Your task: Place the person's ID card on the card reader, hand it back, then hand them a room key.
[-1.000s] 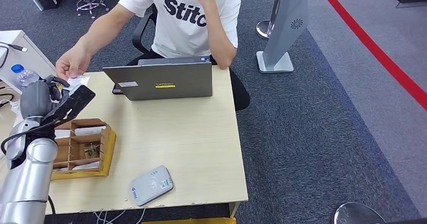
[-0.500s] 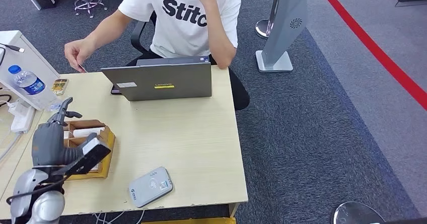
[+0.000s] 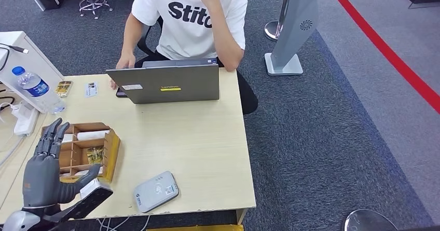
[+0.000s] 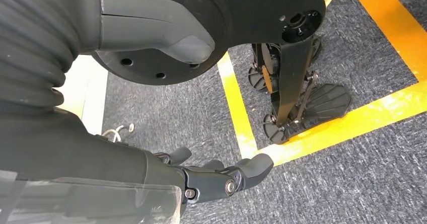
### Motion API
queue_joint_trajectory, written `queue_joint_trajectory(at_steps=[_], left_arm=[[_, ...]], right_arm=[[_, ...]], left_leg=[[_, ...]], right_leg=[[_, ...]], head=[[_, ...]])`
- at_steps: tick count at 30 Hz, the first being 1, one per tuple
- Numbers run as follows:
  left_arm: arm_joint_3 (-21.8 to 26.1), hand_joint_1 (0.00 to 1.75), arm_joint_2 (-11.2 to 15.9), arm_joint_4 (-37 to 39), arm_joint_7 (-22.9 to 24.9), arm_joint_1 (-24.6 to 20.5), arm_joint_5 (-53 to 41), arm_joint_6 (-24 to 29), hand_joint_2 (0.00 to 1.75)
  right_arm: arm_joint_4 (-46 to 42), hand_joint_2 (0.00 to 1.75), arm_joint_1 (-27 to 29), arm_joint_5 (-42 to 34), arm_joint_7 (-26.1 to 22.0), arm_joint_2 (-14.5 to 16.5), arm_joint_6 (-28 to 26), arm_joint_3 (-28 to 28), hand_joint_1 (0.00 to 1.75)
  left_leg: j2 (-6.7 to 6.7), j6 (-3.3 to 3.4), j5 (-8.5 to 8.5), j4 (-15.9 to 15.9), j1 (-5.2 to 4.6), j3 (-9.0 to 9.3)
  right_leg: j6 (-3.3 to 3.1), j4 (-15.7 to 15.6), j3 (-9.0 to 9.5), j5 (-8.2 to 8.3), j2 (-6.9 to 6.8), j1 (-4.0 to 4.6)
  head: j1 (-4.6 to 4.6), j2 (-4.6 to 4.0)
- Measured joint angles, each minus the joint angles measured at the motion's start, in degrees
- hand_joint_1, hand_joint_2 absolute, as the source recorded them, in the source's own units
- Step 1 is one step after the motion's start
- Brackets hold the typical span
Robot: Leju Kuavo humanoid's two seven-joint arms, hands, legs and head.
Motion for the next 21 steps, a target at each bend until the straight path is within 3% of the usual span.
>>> queue_joint_trajectory(at_steps=[7, 11, 16, 21], left_arm=[[0.50, 0.00, 0.32, -2.42, -1.22, 3.28, -0.08, -0.21, 1.75], [0.98, 0.00, 1.68, -4.01, -2.34, 5.80, 0.15, -4.22, 1.75], [0.99, 0.00, 8.56, -5.59, -0.37, 10.79, -3.47, -12.21, 1.75], [1.03, 0.00, 15.29, -6.25, 1.29, 14.53, -4.75, -13.44, 1.75]], right_arm=[[0.00, 1.75, 0.00, 0.03, -0.32, 0.08, -0.27, -0.61, 0.00], [0.00, 1.75, 0.05, -0.07, -0.84, 0.08, -0.28, -1.00, 0.00], [0.00, 1.75, 0.26, -0.07, -0.70, -0.31, 0.60, -1.73, 0.00], [0.02, 1.75, 0.32, -0.05, -0.32, -0.69, 0.84, -2.15, 0.00]], left_leg=[[-0.04, 0.00, -0.01, 0.00, 0.00, -0.01], [-0.04, 0.00, -0.01, -0.02, 0.00, -0.01], [-0.01, -0.02, -0.02, -0.04, 0.03, 0.01], [-0.05, -0.04, -0.01, -0.06, 0.05, 0.00]], right_leg=[[0.00, -0.01, 0.00, -0.01, -0.05, 0.00], [0.01, -0.01, -0.01, -0.03, -0.04, 0.00], [-0.01, 0.00, -0.02, -0.05, -0.03, 0.03], [-0.02, 0.00, -0.01, -0.07, -0.08, 0.05]], head=[[-0.01, 0.00], [0.01, 0.01], [0.00, 0.01], [0.00, 0.00]])
